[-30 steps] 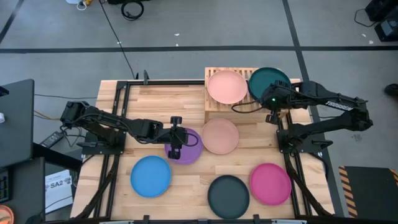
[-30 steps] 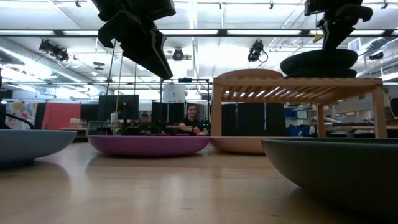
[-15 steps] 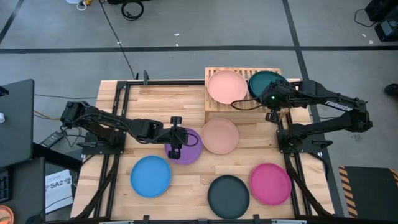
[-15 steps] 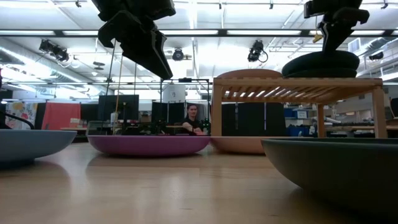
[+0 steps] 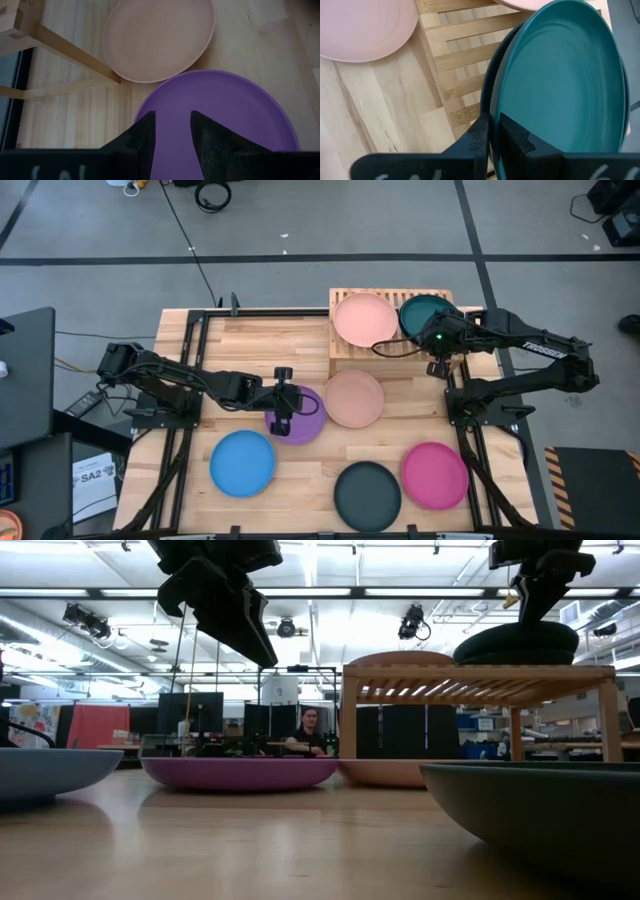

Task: Place and stack plates onto a shelf
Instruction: Stack the dark blue plate on top of the black plate on the shelf

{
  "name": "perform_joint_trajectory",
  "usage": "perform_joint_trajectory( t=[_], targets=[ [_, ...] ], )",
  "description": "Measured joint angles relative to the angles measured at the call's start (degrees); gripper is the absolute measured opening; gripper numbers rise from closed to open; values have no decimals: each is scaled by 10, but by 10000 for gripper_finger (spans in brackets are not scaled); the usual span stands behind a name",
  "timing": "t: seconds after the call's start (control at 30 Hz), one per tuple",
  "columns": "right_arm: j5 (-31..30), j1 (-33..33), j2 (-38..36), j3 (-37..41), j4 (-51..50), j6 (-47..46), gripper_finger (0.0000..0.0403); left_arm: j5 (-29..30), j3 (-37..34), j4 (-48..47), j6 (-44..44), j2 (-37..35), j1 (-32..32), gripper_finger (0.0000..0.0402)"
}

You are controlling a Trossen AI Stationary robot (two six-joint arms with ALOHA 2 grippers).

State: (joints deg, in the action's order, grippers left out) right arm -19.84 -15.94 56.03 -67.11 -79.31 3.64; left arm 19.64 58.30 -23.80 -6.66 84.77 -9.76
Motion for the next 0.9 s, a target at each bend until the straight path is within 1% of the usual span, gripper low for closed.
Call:
perform_joint_trajectory(
  t=[0.27,0.43,0.57,0.9],
  targets=[
    [-5,0,0,0,0,0,106,0,0,0,0,0,0,130],
    [-29,0,0,0,0,0,135,0,0,0,0,0,0,130],
    [-31,0,0,0,0,0,144,0,0,0,0,0,0,130],
    [-27,0,0,0,0,-11,146,0,0,0,1,0,0,130]
  ],
)
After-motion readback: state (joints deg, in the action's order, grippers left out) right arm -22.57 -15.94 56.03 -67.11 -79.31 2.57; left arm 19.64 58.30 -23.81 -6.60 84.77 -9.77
